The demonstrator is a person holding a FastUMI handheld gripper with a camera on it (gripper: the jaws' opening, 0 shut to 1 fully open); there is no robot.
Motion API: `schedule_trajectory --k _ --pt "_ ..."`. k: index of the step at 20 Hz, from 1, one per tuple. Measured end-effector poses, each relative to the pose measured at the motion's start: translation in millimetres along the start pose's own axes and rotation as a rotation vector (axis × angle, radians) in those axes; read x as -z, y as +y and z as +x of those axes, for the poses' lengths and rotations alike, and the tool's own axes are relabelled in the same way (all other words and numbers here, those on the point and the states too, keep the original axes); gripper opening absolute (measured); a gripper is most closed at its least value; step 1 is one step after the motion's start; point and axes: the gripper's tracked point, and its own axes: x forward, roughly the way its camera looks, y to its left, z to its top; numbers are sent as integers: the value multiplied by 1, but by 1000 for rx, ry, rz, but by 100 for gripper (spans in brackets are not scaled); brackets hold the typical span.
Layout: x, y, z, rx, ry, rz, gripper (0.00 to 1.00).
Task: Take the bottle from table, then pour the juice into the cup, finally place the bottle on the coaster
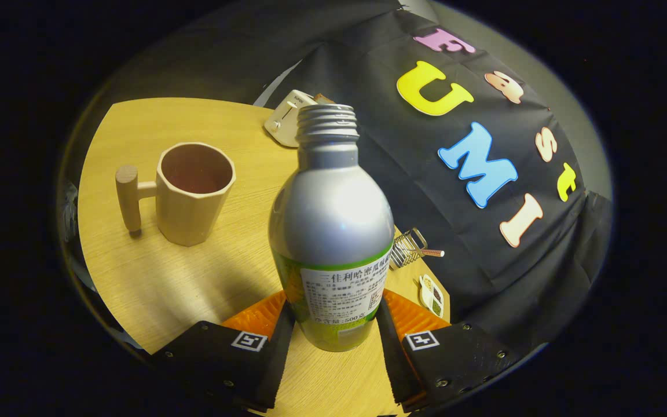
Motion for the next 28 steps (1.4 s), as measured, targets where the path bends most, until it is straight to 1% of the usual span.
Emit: schedule_trajectory --k 7,13,16,20,23,28 --pt "-6 9 7 -9 49 -151 72" --pt "-10 17 11 -38 93 -276 72" --pt "-16 16 10 -37 97 -374 72" --pt "-13 16 14 -58 130 -456 72" --pt "-14 17 16 -61 148 -546 72" --pt "-16 13 18 -62 176 -614 72"
